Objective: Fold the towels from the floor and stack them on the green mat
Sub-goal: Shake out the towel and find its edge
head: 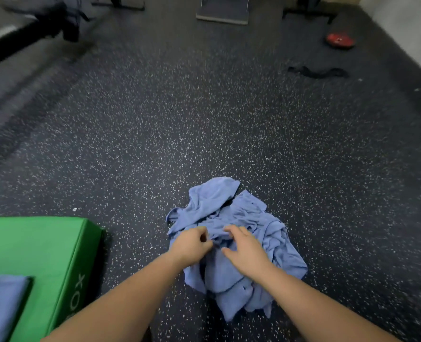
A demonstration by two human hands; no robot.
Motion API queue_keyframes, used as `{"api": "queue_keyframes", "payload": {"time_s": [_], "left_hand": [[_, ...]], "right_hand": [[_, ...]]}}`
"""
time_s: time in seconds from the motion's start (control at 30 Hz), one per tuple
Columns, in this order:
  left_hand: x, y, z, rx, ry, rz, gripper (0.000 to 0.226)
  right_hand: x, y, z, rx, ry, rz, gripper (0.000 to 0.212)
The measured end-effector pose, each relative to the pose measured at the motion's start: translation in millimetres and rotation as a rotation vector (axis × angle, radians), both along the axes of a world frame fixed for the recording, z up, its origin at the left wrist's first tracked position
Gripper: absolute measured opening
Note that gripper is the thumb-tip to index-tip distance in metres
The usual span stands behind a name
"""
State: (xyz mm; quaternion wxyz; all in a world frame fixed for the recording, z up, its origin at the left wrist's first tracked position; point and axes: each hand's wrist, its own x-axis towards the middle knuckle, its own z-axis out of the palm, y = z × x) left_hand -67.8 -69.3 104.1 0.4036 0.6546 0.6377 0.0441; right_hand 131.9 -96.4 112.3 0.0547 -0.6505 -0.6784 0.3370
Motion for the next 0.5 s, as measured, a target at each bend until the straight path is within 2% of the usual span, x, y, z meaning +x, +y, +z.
{"api": "queue_keyframes", "payload": {"time_s": [0.2, 0.27, 0.33, 0.43, 0.5], "left_hand": [[17, 2, 128, 0.138, -0.152, 0.045, 0.023], [24, -1, 170, 0.187, -0.24, 0.077, 0.022], [29, -9, 212, 0.257, -0.346, 0.093, 0.02], [33, -31, 268, 0.358, -0.446, 0.056, 0.017], [36, -43, 295, 0.441, -0.436, 0.0, 0.013]], "right_hand": [[1, 4, 109, 0.085, 0.078, 0.034, 0.072], [7, 1, 149, 0.156, 0.146, 0.026, 0.056], [14, -6, 194, 0.226, 0.213, -0.005, 0.027], [28, -21, 254, 0.32, 0.324, -0.065, 0.016], [39, -38, 284, 0.375, 0.392, -0.108, 0.01]]}}
